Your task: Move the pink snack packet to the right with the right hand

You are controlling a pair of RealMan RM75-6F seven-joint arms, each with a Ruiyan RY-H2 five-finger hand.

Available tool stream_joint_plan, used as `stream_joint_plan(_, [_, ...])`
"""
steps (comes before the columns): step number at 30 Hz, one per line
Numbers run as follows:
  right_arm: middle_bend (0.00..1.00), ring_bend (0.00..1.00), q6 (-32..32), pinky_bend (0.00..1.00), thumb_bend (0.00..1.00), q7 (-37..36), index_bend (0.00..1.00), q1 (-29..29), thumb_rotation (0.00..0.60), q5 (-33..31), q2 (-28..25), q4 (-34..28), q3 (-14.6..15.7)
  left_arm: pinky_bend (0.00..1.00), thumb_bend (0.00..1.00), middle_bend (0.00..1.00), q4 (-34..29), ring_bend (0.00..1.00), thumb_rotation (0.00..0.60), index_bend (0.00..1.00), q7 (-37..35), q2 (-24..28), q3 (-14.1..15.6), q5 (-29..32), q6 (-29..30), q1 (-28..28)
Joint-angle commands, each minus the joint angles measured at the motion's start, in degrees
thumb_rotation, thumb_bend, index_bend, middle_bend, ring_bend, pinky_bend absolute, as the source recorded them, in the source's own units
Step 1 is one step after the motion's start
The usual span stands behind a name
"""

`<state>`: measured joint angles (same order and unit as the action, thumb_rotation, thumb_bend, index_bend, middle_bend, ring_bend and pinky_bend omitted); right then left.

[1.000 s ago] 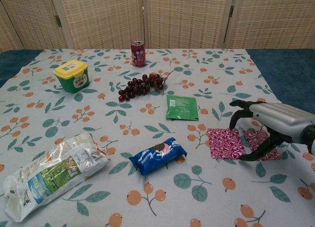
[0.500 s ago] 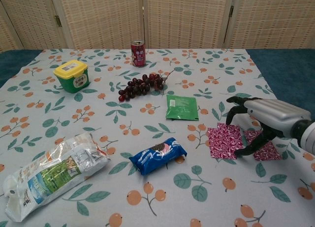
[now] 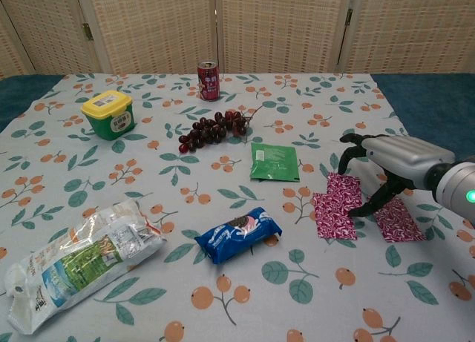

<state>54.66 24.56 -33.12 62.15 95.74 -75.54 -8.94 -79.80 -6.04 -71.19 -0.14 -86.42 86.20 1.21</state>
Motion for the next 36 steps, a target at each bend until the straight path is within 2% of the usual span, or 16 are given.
stream_joint_plan(1, [0.04, 0.00, -0.3, 0.00, 0.16, 0.4, 0.32, -0.6, 0.476, -0.6, 0.3, 0.6, -0.4, 0.00, 0.24, 0.07, 0.1, 0.08, 0.600, 0.19, 0.0, 0.0, 0.0, 0.0, 0.0, 0.0])
stream_joint_plan(27, [0.04, 0.00, -2.6, 0.00, 0.16, 2.1, 0.31, -5.1, 0.477, -5.4, 2.8, 8.0, -3.0, 0.00, 0.24, 0.07, 0.6, 0.08, 0.600, 0.19, 0.2, -0.5, -0.2, 0.9, -1.3, 0.2])
stream_joint_plan(36, [0.04, 0.00, -1.9, 0.00, 0.16, 2.2, 0.31, -5.7, 0.476, -5.1, 2.6, 7.3, -3.0, 0.00, 0.24, 0.07, 0.8, 0.08, 0.600, 0.19, 0.1, -0.6, -0.2, 1.0, -1.5, 0.2])
